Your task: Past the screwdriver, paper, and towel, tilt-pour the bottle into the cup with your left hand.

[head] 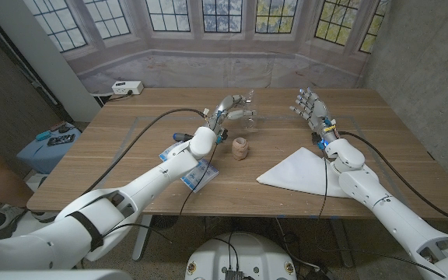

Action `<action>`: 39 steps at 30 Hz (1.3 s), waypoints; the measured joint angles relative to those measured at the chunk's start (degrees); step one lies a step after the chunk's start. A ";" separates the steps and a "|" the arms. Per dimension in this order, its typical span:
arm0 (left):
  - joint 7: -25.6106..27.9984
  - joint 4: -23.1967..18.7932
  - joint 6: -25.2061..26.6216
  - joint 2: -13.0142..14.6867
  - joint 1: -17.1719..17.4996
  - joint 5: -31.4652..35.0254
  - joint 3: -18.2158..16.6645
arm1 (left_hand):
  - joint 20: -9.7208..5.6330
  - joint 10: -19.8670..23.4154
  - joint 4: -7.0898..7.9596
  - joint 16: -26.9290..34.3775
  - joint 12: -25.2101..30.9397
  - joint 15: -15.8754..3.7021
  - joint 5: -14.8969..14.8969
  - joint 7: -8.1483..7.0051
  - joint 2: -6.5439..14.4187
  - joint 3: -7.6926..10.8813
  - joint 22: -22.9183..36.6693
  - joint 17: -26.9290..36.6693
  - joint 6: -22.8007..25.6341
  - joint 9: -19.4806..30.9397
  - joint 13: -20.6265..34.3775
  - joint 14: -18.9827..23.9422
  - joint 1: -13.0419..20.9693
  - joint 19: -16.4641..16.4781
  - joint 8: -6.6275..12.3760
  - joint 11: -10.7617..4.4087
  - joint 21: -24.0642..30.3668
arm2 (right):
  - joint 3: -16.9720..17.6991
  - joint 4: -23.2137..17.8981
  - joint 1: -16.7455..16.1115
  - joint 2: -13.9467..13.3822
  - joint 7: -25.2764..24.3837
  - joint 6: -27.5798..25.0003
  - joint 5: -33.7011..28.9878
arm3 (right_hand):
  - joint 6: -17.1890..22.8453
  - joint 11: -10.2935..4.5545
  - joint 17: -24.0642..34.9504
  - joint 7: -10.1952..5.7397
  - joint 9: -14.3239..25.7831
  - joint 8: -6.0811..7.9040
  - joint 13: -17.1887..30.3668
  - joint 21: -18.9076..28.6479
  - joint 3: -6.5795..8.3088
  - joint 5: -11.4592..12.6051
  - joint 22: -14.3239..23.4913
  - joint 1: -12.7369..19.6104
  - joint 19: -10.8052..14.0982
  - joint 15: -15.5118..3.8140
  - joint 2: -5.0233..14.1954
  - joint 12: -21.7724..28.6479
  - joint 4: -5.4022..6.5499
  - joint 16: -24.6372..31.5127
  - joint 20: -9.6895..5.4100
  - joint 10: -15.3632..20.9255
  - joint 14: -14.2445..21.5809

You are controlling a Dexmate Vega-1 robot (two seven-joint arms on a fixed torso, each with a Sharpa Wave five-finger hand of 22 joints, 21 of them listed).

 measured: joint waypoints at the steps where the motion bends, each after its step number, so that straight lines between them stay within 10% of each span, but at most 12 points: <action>1: -0.24 0.00 0.00 0.00 0.00 -0.23 0.00 | 0.09 0.00 0.00 -0.10 -0.22 -0.10 0.01 0.00 0.00 0.00 0.00 -0.14 0.00 -0.01 0.01 -0.10 0.00 -0.09 0.00 0.00 0.00 | -0.02 -0.01 0.03 0.00 0.00 0.00 0.00 | 0.00 0.00 0.00 0.00 0.00 0.00 0.00 0.00 0.00 0.00 0.00 0.00 0.00 0.00 0.00 0.00 0.00 0.00 0.00 0.00 0.00; 39: -3.46 -0.80 3.93 0.90 -0.20 -2.38 0.20 | -0.13 0.12 -0.88 -2.05 -2.27 -0.87 0.61 0.00 -1.69 0.88 -0.12 -1.26 0.00 -0.89 3.66 0.70 -1.70 -1.91 0.00 -0.90 0.00 | -1.31 2.87 2.08 1.21 1.60 -0.72 -0.09 | 0.00 0.00 0.00 0.00 0.00 0.00 0.00 0.00 0.56 0.00 0.01 -0.52 0.00 0.00 -0.09 0.00 0.08 0.00 0.00 0.00 0.00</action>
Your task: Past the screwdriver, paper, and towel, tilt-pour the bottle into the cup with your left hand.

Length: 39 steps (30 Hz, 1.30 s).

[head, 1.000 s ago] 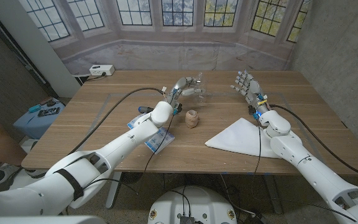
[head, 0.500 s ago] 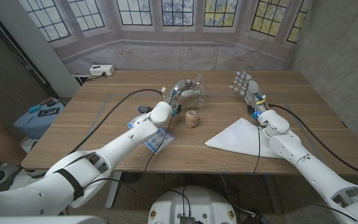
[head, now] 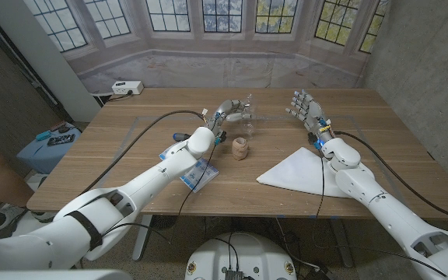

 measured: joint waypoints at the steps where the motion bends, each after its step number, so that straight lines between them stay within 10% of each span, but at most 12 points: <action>1: 0.13 -0.16 0.05 0.12 -0.02 0.22 0.11 | 0.00 0.00 0.00 0.00 0.00 0.00 0.00 0.00 0.00 0.00 0.00 0.07 0.00 0.00 -0.01 0.00 0.00 0.00 0.00 0.00 0.00 | -0.01 0.10 0.03 0.04 0.08 0.11 0.03 | 0.00 0.00 0.00 0.00 0.00 0.00 0.00 0.00 0.00 0.00 0.00 0.00 0.00 0.00 0.00 0.00 0.00 0.00 0.00 0.00 0.00; 39: 2.27 0.56 0.80 1.02 0.55 3.19 1.21 | 0.10 -0.26 -0.23 -0.83 -1.77 0.33 -0.04 0.00 -0.05 0.23 0.01 0.14 0.00 -0.62 -1.32 -0.76 -0.05 -1.12 0.00 -0.68 0.00 | -0.23 3.86 1.50 1.34 2.27 1.58 0.71 | 0.00 0.00 0.00 0.00 0.00 0.00 0.00 0.00 0.31 0.00 0.00 0.00 0.00 0.00 0.00 0.00 -0.32 0.00 0.00 0.00 0.00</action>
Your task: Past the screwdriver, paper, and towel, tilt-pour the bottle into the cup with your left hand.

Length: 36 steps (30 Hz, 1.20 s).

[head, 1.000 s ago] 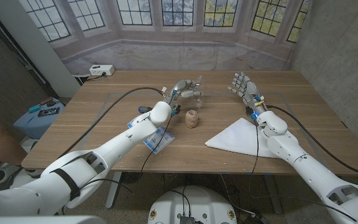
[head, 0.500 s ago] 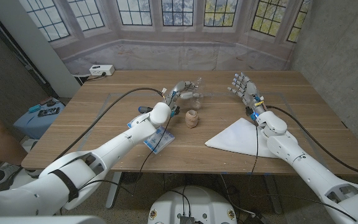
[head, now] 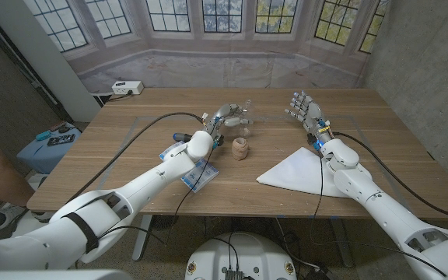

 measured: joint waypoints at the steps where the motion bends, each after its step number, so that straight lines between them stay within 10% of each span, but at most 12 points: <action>1: 0.14 0.12 -0.18 -0.01 0.00 0.05 0.03 | 0.00 -0.08 0.00 0.00 0.00 -0.02 0.00 0.00 -0.01 0.00 0.00 0.00 0.00 0.00 0.00 -0.01 -0.02 0.00 0.00 -0.08 0.00 | -0.03 0.13 0.09 0.06 0.05 0.01 0.00 | 0.00 0.00 0.00 0.00 0.00 0.00 0.00 0.00 0.00 0.00 0.00 0.00 0.00 0.00 0.00 0.00 0.00 0.00 0.00 0.00 0.00; 13: 0.25 1.00 -0.64 -0.08 -0.28 0.35 0.22 | 0.82 -2.11 0.01 -0.54 -1.72 1.14 0.00 -0.10 -0.39 -0.01 0.00 0.48 -0.10 -0.53 -0.46 -2.14 -0.42 -1.08 0.00 -0.32 -0.27 | -0.20 0.81 0.58 0.37 0.34 0.05 0.00 | 0.00 0.00 0.00 0.00 0.00 0.00 0.00 0.00 0.00 0.00 0.00 0.00 0.00 0.00 0.00 0.00 0.00 0.00 0.00 0.00 0.00; 36: -2.84 2.00 -0.46 -0.01 -1.35 -0.55 0.53 | 2.67 -6.35 0.03 -2.28 -3.92 3.79 -1.35 -5.43 1.43 0.00 0.14 0.26 -5.43 -1.43 -1.32 -5.82 -4.51 -3.69 0.01 1.94 -1.33 | -0.50 2.24 1.54 0.93 0.83 0.06 -0.07 | 0.00 0.00 0.00 0.00 0.00 0.00 0.00 0.00 0.24 0.00 0.00 0.00 0.00 0.00 0.00 0.00 -0.24 0.00 0.00 0.00 0.00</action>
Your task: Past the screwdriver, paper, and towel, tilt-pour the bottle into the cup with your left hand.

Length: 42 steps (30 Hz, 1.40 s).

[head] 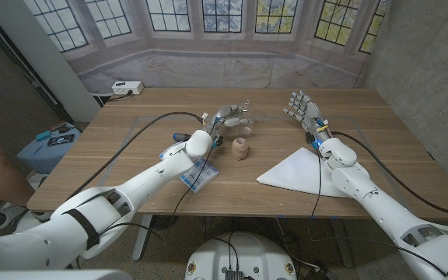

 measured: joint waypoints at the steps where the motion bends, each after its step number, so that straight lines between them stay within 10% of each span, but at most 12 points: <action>1: -0.07 0.04 0.00 0.00 -0.02 -0.04 0.02 | 0.00 -0.01 0.00 0.00 0.00 0.00 -0.24 -0.09 0.03 0.00 0.00 0.00 -0.09 -0.02 0.00 0.00 -0.11 0.00 0.00 0.01 0.00 | -0.01 0.07 0.02 0.01 0.05 0.00 0.00 | 0.00 0.00 0.00 0.00 0.00 0.00 0.00 0.00 0.00 0.00 0.00 -0.01 0.00 0.00 -0.01 0.00 0.00 0.00 0.00 0.00 0.00; 17: -0.28 -0.59 0.51 0.22 0.22 -0.15 0.09 | 0.30 -0.92 0.01 -0.21 -0.45 0.51 -0.88 -3.27 0.83 0.00 0.00 0.05 -3.27 -0.44 0.01 -0.92 -1.87 -0.92 -1.15 0.92 -0.44 | -0.13 0.74 0.26 0.09 0.79 -0.14 0.24 | 0.00 0.00 0.00 0.00 0.00 0.00 0.00 0.00 0.00 0.00 0.00 -0.23 0.00 0.00 -0.23 0.00 0.00 0.00 0.00 0.00 0.00; 42: 0.32 -2.18 0.91 1.15 1.32 -0.14 -0.44 | 0.92 -1.23 0.20 -0.21 -0.45 1.44 -2.66 -3.58 1.34 -0.17 -0.01 0.00 -3.58 -0.71 0.14 -1.84 -4.95 -1.53 -3.56 1.23 -0.44 | -0.66 1.14 0.79 0.18 1.56 -0.73 0.29 | 0.00 0.21 0.00 0.00 0.00 0.00 0.00 0.00 -0.01 0.00 0.00 -0.68 0.41 0.00 -0.23 0.00 0.01 0.00 0.41 -0.21 0.00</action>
